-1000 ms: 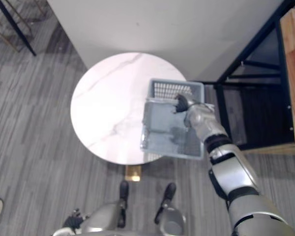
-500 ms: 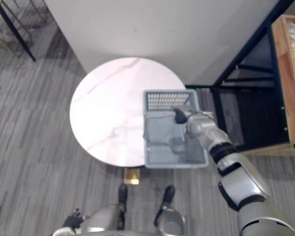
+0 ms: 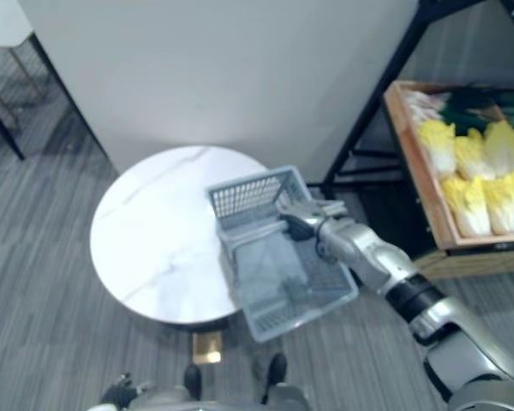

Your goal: Pick vegetable in the basket

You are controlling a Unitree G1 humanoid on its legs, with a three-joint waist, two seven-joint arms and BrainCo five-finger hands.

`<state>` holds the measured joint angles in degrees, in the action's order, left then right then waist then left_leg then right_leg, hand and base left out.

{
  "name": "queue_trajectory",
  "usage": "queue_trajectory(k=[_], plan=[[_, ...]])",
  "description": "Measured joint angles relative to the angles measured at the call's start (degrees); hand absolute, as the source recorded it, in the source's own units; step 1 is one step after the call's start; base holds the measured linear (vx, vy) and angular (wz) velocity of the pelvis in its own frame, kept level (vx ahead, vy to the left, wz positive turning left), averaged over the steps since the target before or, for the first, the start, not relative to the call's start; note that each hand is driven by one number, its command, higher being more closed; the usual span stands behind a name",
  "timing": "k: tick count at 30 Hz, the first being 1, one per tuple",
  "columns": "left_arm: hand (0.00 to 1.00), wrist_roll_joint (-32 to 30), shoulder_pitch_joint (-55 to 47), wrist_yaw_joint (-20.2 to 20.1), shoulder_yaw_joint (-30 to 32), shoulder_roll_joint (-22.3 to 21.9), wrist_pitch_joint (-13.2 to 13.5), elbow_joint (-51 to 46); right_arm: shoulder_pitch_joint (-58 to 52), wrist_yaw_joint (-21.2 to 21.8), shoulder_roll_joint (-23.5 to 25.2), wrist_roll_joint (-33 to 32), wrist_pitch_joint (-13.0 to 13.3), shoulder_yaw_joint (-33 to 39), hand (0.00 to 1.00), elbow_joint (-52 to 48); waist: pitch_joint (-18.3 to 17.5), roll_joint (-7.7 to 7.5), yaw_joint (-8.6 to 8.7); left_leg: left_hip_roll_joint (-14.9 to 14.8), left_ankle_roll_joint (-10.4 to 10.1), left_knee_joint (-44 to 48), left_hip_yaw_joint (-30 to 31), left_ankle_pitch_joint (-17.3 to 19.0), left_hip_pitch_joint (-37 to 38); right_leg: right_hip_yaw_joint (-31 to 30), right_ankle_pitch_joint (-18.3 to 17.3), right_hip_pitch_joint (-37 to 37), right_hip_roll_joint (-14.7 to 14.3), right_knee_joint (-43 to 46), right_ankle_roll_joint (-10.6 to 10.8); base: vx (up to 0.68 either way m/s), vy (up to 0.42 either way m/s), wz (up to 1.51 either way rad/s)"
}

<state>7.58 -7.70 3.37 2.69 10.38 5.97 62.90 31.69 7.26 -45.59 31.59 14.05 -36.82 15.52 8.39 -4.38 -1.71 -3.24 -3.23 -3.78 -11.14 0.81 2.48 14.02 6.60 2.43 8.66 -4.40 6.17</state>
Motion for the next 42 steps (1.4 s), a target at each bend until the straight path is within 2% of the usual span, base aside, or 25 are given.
queue_trajectory(k=[6,9,13,16,18,20,23,25,26,28,29,30,31,32,33,34,35,36,38,39,40,41,42], plan=[[0.00,-1.67,-0.44,-0.32,0.02,-0.06,-0.27,0.69,-8.92,2.03,-3.72,-1.12,2.17,0.64,1.00,-4.19,-1.73,0.24,0.19,-0.47,-0.15,0.00,-1.34,0.20,0.49,-1.35,0.41,-0.01,-0.66,-0.65,-0.17,-0.02,-0.021,-0.11],[0.00,-1.79,-1.14,-0.79,0.10,-0.28,-0.31,0.91,-16.73,2.03,-4.35,-0.31,2.91,4.32,1.00,-4.01,-2.30,0.64,0.27,-0.40,-0.20,-0.01,-1.49,0.28,0.74,-1.43,0.41,-0.26,-0.58,-0.65,-0.17,0.00,0.000,0.00],[0.00,-2.41,-2.48,-1.28,1.99,-1.16,-0.54,1.33,-23.11,0.62,-4.43,2.27,2.80,9.82,1.00,-3.17,-3.13,1.64,1.53,-0.31,-0.20,-0.01,-1.80,0.36,1.23,-1.65,0.41,-0.66,-0.47,-0.59,-0.17,0.00,-0.003,-0.02],[0.00,-3.29,-2.70,-1.28,2.29,-1.58,-0.69,2.15,-26.15,-0.94,-4.44,4.66,2.70,13.01,1.00,-2.33,-3.98,2.52,1.74,-0.46,-0.41,0.08,-2.31,0.75,2.39,-2.18,0.39,-1.54,-0.61,-0.61,-0.16,-0.03,-0.018,-0.11],[0.00,-3.95,-2.84,-1.26,2.32,-1.77,-1.05,2.15,-27.79,-1.62,-4.40,4.81,2.63,14.58,1.00,-1.09,-4.38,2.82,1.76,-0.54,-0.38,0.78,-2.76,1.40,2.73,-2.86,0.33,-1.79,-0.59,-0.35,-0.17,-0.03,-0.003,-0.15],[0.00,-4.01,-2.92,-1.28,3.06,-2.12,-1.12,2.12,-29.87,-2.85,-3.56,6.12,2.50,17.14,1.00,-1.01,-4.37,2.99,1.82,-0.94,-0.47,3.81,-3.99,3.58,2.41,-4.27,-1.23,-0.71,-0.44,2.65,-0.19,-0.04,0.016,-0.28],[0.00,-4.64,-3.37,-1.22,3.15,-2.13,-1.19,2.32,-34.20,-3.73,-2.10,6.90,2.52,22.65,1.00,-1.75,-4.08,2.41,3.69,-0.76,-0.40,6.44,-6.17,5.79,2.89,-7.30,-4.38,2.27,0.57,9.98,0.13,-0.05,0.041,-0.36],[0.00,-6.24,-2.86,-1.10,2.52,-1.97,-1.10,2.30,-35.16,-4.62,-2.06,7.94,2.47,23.96,1.00,-2.32,-4.06,2.45,4.64,-0.08,0.09,7.28,-8.53,6.33,2.67,-9.85,-4.07,4.25,0.70,10.56,0.58,-0.06,0.091,-0.65],[0.00,-6.71,-2.75,-1.04,1.38,-1.50,-1.11,2.59,-35.61,-4.88,-2.04,8.97,2.28,24.56,1.00,-3.18,-4.02,2.43,5.00,0.37,0.45,7.70,-10.80,6.74,1.37,-12.35,-3.23,6.10,1.01,10.28,1.90,-0.09,0.115,-0.92],[0.00,-6.87,-1.90,-0.82,-0.53,-0.87,-1.06,2.73,-35.64,-5.09,-1.66,9.96,1.10,24.78,1.00,-4.52,-3.79,2.00,6.18,0.84,1.55,10.12,-15.29,8.23,-0.87,-16.51,-1.47,8.89,0.67,7.88,3.19,-0.09,0.095,-1.01],[0.00,-7.00,-1.18,-0.77,-0.68,-0.42,-1.09,2.71,-35.80,-5.21,-1.37,10.19,0.80,25.01,1.00,-5.02,-3.82,1.54,6.60,1.54,1.84,12.18,-16.75,8.73,-1.62,-17.44,-1.77,9.60,0.74,7.12,2.95,-0.09,0.097,-1.23],[0.00,-8.36,-0.43,-0.76,-1.28,0.20,-1.13,2.72,-35.84,-5.24,-1.00,10.54,-0.14,25.16,1.00,-6.07,-3.71,2.45,6.43,-0.85,4.04,13.88,-20.38,8.98,-3.34,-14.90,-5.29,9.94,0.52,3.70,1.97,-0.11,0.071,-1.13],[0.00,-8.67,0.32,-0.74,-1.46,-0.20,-1.00,2.77,-35.02,-5.23,-0.84,10.73,-0.41,25.08,1.00,-6.17,-3.20,4.18,6.10,-2.58,4.63,13.56,-22.60,9.24,-3.56,-10.57,-6.03,10.63,0.18,5.72,-0.95,-0.15,0.070,-1.61],[0.00,-8.80,1.10,-0.35,-1.31,0.03,-0.94,2.61,-32.58,-5.25,0.14,10.73,-0.63,24.63,1.00,-6.16,-1.59,4.24,5.70,-4.77,4.85,14.00,-26.42,9.46,-2.86,-2.45,-6.49,13.21,1.21,17.43,-7.48,-0.11,0.079,-1.28],[0.00,-8.84,1.24,-0.21,-1.32,0.18,-0.91,2.51,-31.89,-5.28,0.35,10.66,-0.51,24.45,1.00,-6.15,-1.20,3.96,5.83,-5.29,4.94,14.08,-27.98,9.52,-2.18,0.90,-7.38,13.57,2.35,23.25,-8.76,-0.09,0.115,-1.42],[0.00,-8.83,1.21,0.01,-1.88,1.00,-1.12,2.42,-31.57,-5.52,0.67,10.62,0.07,24.28,1.00,-6.13,-1.10,2.79,5.72,-5.58,5.36,14.74,-30.65,9.78,-1.23,6.65,-8.78,12.13,5.93,31.91,-10.74,-0.02,0.062,-1.14],[0.00,-8.84,0.93,0.11,-2.63,1.02,-1.13,2.40,-31.31,-5.52,0.80,10.67,0.43,23.76,1.00,-6.04,-1.54,1.93,5.65,-6.19,6.08,16.13,-33.24,10.26,-1.29,9.62,-11.29,11.05,8.11,35.23,-11.63,-0.05,-0.016,-1.65],[0.00,-8.82,1.16,0.11,-2.66,1.20,-1.15,2.40,-29.81,-5.50,0.90,11.17,0.58,22.29,1.00,-5.82,-1.69,1.05,4.48,-8.58,6.76,19.08,-37.87,11.20,-1.35,12.34,-12.53,10.93,9.93,38.56,-13.23,-0.06,-0.056,-1.57],[0.00,-8.82,1.24,0.25,-2.41,1.20,-1.15,2.58,-29.13,-5.50,1.36,11.24,0.57,21.55,1.00,-5.38,-1.83,1.53,4.24,-10.80,6.42,20.19,-41.23,11.32,-1.14,13.18,-12.64,10.71,11.42,41.49,-12.87,-0.05,-0.077,-1.22],[0.00,-8.82,0.84,0.20,-2.47,0.90,-1.14,2.68,-28.97,-5.51,1.80,11.30,0.48,20.97,1.00,-5.34,-2.33,2.29,4.05,-12.33,5.39,20.18,-43.89,10.70,-0.95,13.09,-12.23,10.03,12.29,41.35,-12.23,-0.05,-0.137,-0.95],[0.00,-8.82,0.66,0.18,-2.49,0.72,-1.14,2.70,-28.87,-5.52,2.06,11.32,0.44,20.54,1.00,-5.29,-2.90,2.33,3.83,-13.07,4.65,20.14,-45.33,10.25,-0.97,12.88,-11.65,9.99,12.80,40.30,-11.33,-0.06,-0.242,-1.43],[0.00,-8.73,0.53,0.29,-2.37,0.79,-1.11,2.85,-28.78,-5.53,3.32,11.54,0.44,20.45,1.00,-5.27,-3.60,1.85,3.02,-14.49,2.97,20.62,-48.65,9.12,-0.99,12.93,-9.77,8.55,13.33,34.79,-6.27,-0.04,-0.268,-1.22],[0.00,-8.73,0.65,0.27,-2.35,0.92,-1.14,2.84,-28.40,-5.53,3.99,11.67,0.45,20.42,1.00,-5.10,-3.89,1.28,2.89,-15.28,2.43,21.36,-49.78,8.78,-1.17,12.84,-10.28,8.05,13.11,31.59,-3.05,-0.04,-0.377,-1.44]])
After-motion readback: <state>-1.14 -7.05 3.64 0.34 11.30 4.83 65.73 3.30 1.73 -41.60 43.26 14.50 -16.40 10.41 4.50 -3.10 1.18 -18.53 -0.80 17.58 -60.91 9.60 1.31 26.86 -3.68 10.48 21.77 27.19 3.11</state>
